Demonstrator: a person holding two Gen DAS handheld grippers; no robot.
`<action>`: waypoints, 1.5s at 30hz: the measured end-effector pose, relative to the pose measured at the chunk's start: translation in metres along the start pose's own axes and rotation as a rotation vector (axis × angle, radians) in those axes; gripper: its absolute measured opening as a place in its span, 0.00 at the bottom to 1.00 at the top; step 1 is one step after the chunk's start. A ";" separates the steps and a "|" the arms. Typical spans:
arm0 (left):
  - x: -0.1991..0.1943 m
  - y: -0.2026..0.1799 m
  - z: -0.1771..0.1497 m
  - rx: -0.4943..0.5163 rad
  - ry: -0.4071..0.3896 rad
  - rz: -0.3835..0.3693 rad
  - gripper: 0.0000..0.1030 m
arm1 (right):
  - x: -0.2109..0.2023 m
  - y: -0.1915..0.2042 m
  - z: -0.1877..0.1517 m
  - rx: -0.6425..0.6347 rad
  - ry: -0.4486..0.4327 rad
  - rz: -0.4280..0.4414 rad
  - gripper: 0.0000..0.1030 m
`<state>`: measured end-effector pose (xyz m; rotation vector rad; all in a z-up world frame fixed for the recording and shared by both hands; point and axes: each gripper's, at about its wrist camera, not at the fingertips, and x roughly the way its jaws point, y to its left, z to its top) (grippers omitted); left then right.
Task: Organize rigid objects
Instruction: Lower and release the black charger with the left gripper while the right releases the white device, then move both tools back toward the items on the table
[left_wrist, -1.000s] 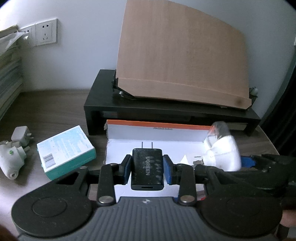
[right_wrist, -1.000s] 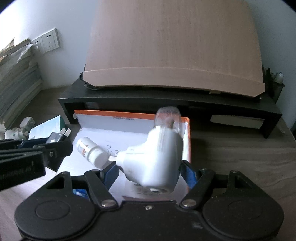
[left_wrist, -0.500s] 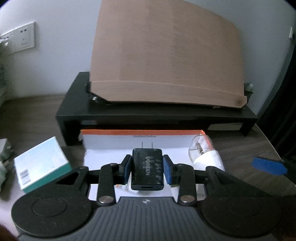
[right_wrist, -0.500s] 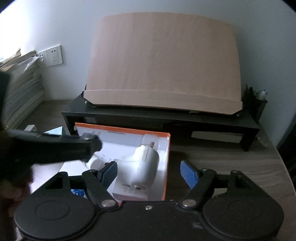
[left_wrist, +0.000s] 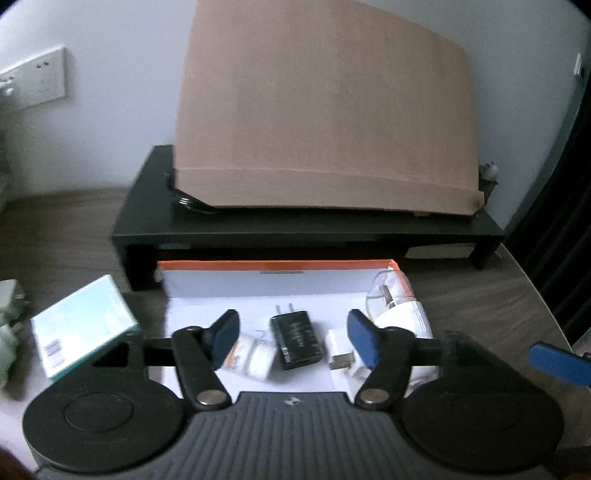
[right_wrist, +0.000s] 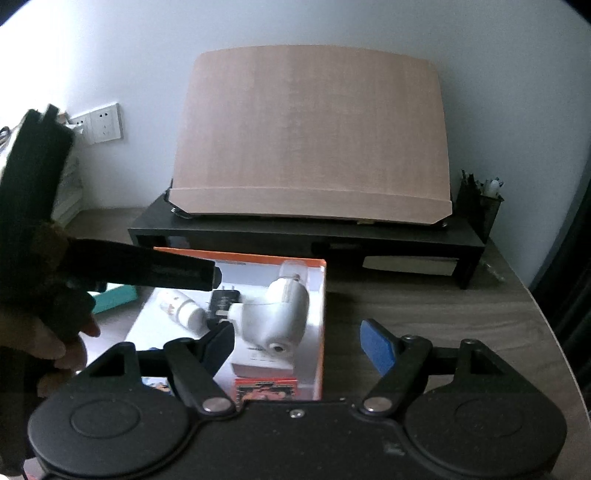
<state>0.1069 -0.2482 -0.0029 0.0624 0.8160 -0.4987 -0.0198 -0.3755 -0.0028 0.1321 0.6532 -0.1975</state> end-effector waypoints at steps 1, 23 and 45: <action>-0.005 0.003 0.000 -0.006 0.003 0.007 0.73 | -0.001 0.003 0.000 0.002 0.000 0.003 0.87; -0.079 0.126 -0.030 -0.154 -0.016 0.168 0.91 | 0.008 0.125 0.010 -0.054 0.016 0.132 0.88; -0.082 0.229 -0.057 -0.234 -0.016 0.260 0.97 | 0.034 0.180 0.005 -0.074 0.073 0.151 0.88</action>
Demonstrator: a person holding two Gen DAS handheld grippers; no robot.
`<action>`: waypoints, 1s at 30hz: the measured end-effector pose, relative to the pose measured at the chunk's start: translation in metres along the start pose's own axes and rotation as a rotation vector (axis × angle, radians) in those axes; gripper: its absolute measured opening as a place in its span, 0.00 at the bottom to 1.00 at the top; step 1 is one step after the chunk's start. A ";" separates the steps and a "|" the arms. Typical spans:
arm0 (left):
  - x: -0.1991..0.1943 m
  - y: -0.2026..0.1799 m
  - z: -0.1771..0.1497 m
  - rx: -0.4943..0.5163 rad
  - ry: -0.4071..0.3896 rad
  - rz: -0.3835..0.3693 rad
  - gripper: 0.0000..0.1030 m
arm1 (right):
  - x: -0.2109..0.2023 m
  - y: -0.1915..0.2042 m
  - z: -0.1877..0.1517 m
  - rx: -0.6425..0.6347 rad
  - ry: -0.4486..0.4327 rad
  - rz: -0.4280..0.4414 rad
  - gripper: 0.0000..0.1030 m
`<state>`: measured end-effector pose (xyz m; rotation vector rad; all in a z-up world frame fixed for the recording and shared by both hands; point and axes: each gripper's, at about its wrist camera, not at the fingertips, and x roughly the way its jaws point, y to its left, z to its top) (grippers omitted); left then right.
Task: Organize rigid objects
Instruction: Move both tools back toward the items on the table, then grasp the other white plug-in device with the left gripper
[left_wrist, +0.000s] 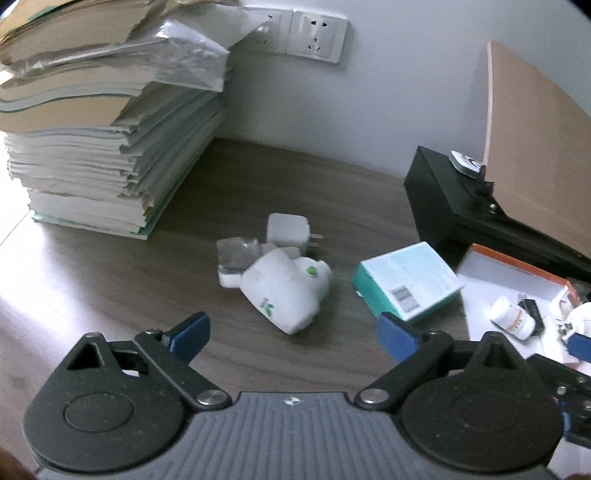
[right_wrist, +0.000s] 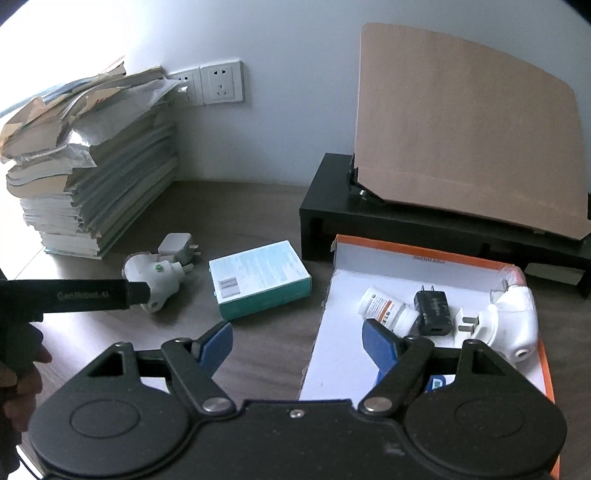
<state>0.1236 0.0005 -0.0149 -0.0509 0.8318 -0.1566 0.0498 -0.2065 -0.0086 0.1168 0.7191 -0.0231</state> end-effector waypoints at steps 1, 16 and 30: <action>0.003 0.002 0.000 0.008 -0.007 0.005 0.99 | 0.001 0.000 -0.001 0.003 0.003 -0.001 0.88; 0.056 0.004 0.008 0.097 -0.046 0.036 1.00 | 0.016 -0.012 -0.011 0.054 0.066 -0.051 0.88; 0.057 -0.002 0.006 0.121 -0.081 -0.007 0.53 | 0.020 -0.019 -0.011 0.067 0.073 -0.058 0.88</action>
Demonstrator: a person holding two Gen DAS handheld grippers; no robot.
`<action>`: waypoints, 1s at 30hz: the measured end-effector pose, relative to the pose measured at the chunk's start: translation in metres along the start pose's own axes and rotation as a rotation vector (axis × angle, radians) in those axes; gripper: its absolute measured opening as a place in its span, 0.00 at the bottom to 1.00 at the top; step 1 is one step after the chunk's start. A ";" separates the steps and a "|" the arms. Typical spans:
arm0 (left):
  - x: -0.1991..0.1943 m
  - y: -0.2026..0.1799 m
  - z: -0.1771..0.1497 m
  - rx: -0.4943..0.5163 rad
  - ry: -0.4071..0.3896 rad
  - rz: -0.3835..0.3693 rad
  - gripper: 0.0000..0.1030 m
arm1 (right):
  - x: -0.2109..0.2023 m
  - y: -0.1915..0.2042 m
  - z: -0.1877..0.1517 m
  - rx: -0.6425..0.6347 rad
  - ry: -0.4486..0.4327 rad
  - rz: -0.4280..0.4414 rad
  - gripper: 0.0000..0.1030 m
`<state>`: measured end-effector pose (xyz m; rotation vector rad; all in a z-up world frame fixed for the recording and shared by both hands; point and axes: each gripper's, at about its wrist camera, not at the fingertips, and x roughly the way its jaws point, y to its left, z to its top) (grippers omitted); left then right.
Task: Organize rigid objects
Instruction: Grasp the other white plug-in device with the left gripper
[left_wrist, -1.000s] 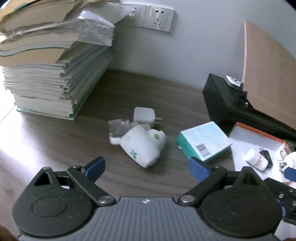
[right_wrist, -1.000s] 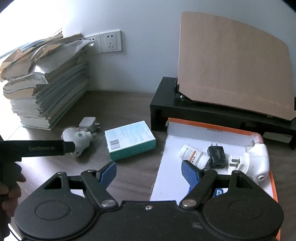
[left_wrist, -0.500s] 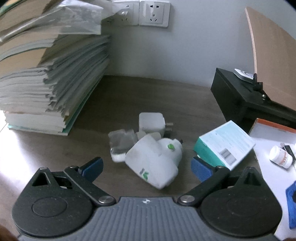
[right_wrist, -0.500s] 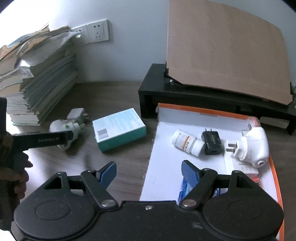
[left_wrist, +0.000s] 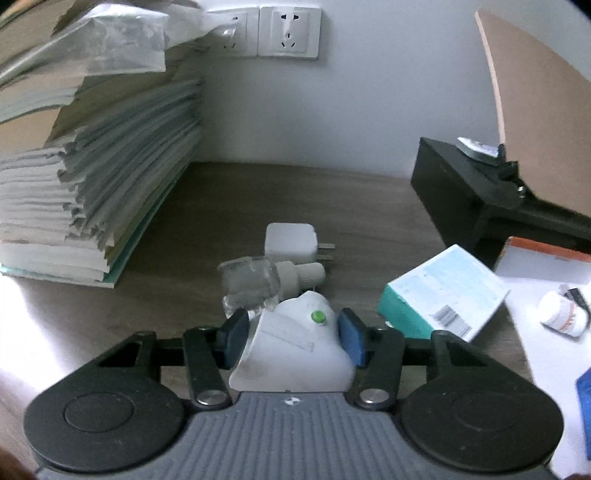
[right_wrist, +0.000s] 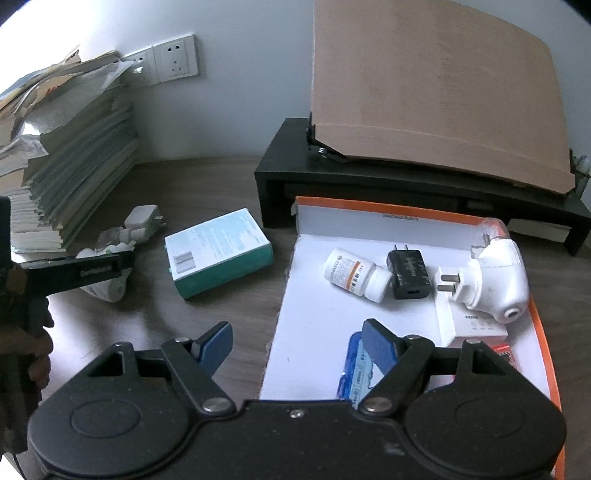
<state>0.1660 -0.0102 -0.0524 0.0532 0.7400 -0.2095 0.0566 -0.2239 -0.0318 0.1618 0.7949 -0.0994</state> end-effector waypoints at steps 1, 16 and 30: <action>-0.004 0.001 -0.002 -0.002 -0.005 -0.004 0.52 | 0.000 0.001 0.001 -0.005 -0.001 0.006 0.88; -0.038 0.015 -0.026 -0.064 0.005 -0.063 0.63 | 0.005 0.035 0.007 -0.081 -0.009 0.104 0.88; -0.031 0.011 -0.045 -0.060 0.020 -0.075 0.64 | 0.011 0.036 0.003 -0.088 0.016 0.103 0.88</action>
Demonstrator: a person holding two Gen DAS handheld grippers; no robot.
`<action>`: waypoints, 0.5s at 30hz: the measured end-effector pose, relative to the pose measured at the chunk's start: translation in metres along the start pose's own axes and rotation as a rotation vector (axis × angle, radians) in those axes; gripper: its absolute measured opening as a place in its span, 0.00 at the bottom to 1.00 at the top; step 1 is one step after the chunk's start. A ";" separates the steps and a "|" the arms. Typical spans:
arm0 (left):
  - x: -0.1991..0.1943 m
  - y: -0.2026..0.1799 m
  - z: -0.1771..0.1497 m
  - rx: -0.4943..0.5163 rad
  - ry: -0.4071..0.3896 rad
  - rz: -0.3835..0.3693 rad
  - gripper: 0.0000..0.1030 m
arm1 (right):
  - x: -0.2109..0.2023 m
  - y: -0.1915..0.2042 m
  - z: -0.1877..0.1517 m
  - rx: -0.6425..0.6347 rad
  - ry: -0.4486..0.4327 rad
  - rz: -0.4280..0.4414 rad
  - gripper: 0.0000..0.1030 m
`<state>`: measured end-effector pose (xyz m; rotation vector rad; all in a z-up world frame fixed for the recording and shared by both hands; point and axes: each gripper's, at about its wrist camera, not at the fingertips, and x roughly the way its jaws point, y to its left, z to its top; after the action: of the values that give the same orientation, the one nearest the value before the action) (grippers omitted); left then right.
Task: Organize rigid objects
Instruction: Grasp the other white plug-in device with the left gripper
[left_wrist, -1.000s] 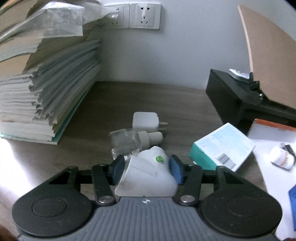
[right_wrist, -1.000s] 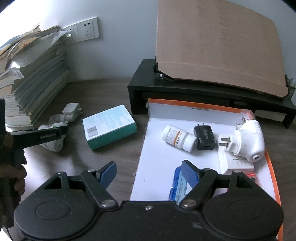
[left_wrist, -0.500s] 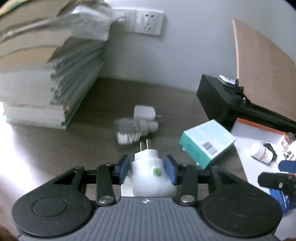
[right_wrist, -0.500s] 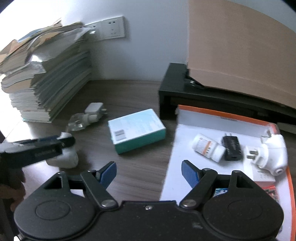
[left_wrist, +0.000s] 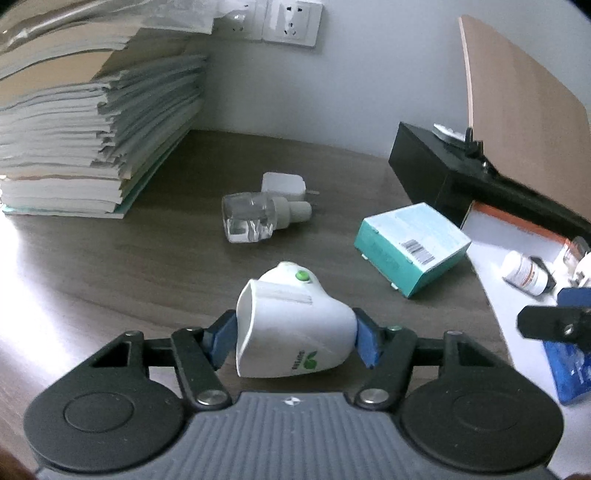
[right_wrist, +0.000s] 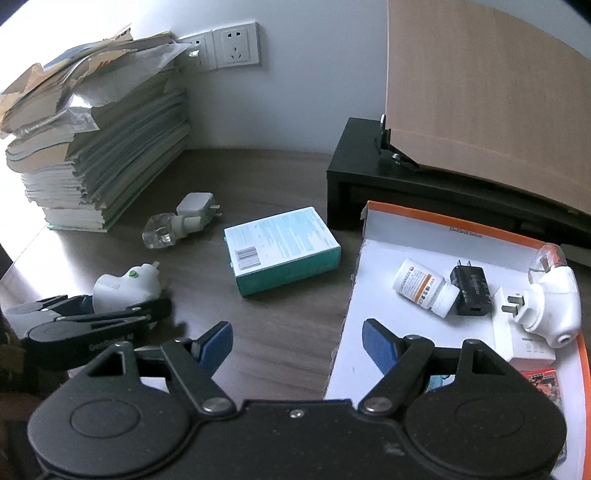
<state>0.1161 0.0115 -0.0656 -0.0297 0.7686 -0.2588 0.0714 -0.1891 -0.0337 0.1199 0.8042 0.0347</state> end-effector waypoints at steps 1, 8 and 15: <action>-0.002 0.001 0.001 -0.005 -0.005 -0.002 0.63 | 0.002 0.001 0.001 -0.001 0.001 0.004 0.88; -0.017 0.008 0.013 -0.029 -0.029 -0.006 0.60 | 0.022 0.013 0.018 -0.024 -0.007 0.035 0.88; -0.028 0.020 0.019 -0.076 -0.045 -0.003 0.60 | 0.041 0.018 0.039 0.031 -0.017 0.005 0.88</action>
<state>0.1145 0.0365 -0.0350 -0.1085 0.7339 -0.2311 0.1287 -0.1720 -0.0340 0.1517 0.7874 0.0258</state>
